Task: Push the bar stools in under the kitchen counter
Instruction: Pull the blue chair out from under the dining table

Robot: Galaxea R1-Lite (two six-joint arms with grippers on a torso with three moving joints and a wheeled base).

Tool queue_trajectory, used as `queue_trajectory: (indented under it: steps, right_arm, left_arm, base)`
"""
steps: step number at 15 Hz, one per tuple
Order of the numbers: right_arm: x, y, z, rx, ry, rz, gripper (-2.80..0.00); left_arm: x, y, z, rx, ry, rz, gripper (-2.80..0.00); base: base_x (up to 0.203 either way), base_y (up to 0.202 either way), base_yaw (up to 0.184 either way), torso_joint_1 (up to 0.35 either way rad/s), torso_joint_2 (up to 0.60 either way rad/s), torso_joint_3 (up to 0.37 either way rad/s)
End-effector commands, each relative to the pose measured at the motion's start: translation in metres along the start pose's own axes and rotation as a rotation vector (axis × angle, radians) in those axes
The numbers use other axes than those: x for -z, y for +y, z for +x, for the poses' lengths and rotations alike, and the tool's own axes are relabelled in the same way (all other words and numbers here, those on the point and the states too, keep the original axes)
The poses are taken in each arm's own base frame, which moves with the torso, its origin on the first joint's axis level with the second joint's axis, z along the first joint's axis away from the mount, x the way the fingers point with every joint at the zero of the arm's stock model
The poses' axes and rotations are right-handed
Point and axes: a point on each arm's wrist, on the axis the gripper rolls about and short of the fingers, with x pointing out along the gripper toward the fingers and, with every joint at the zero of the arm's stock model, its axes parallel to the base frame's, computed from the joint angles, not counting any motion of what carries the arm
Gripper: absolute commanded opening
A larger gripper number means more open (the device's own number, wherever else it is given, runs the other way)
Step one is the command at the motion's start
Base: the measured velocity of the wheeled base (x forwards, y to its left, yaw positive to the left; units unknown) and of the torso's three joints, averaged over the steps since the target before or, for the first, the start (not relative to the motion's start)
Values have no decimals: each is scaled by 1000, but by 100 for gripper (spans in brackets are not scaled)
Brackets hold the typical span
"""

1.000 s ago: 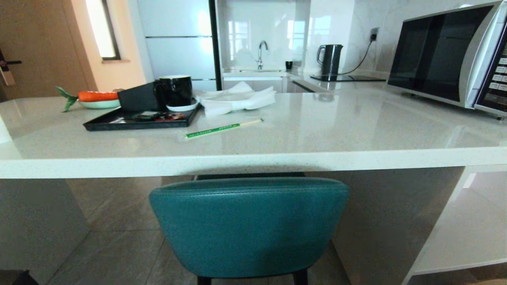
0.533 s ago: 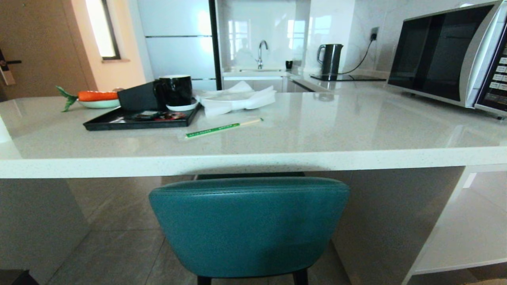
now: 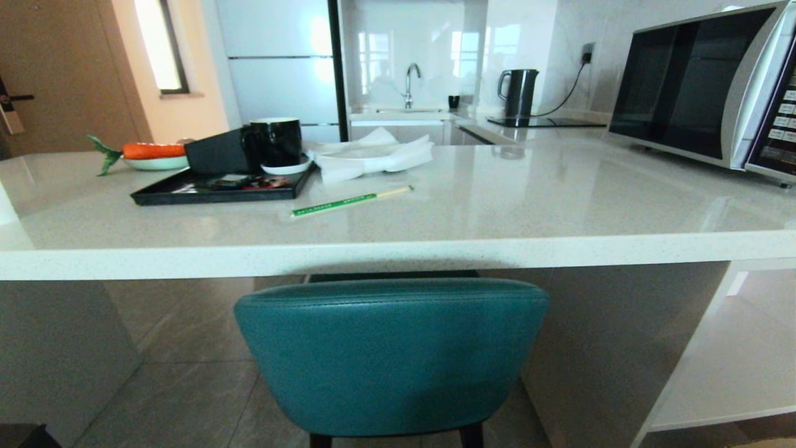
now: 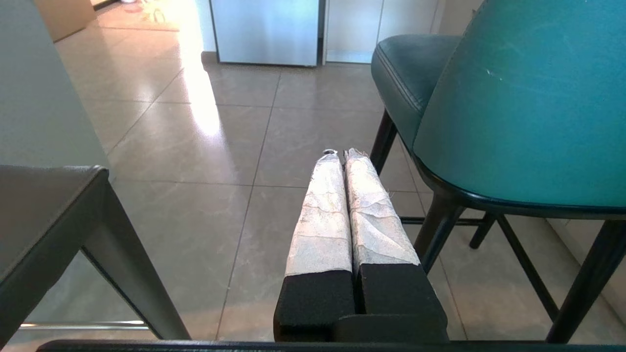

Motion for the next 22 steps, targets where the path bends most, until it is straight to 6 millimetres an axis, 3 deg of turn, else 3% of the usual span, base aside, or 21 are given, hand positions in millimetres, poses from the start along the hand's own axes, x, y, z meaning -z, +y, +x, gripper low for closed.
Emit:
queue_trajectory:
  steps: [1,3,5,9,11,15,17,22]
  right_arm:
    - [-2,0,-1,-3,-7,-2,-280]
    - [-18,0,-7,-47,-73,-31,-280]
    - [-28,2,-9,-151,-84,-45,-280]
    - [-41,5,7,-347,44,-17,-280]
    - [-51,5,25,-392,120,9,-280]
    - [-69,4,86,-443,217,43,-280]
    - [-62,6,112,-481,239,34,-280]
    - [-52,15,157,-521,226,8,-280]
  left_arm:
    - [0,0,0,-1,1,2,-280]
    - [-5,0,-2,0,-16,16,-280]
    - [-30,-1,-4,28,-43,1,-280]
    - [-61,-4,27,103,56,-14,-280]
    - [-65,-6,52,138,142,-21,-280]
    - [-49,-9,101,175,262,-30,-280]
    - [-42,-13,116,202,303,-29,-280]
    - [-34,-21,165,223,310,-16,-280]
  base:
    - [0,0,0,0,0,0]
    - [0,0,0,0,0,0]
    - [0,0,0,0,0,0]
    - [0,0,0,0,0,0]
    - [0,0,0,0,0,0]
    - [0,0,0,0,0,0]
    - [0,0,0,0,0,0]
    - [0,0,0,0,0,0]
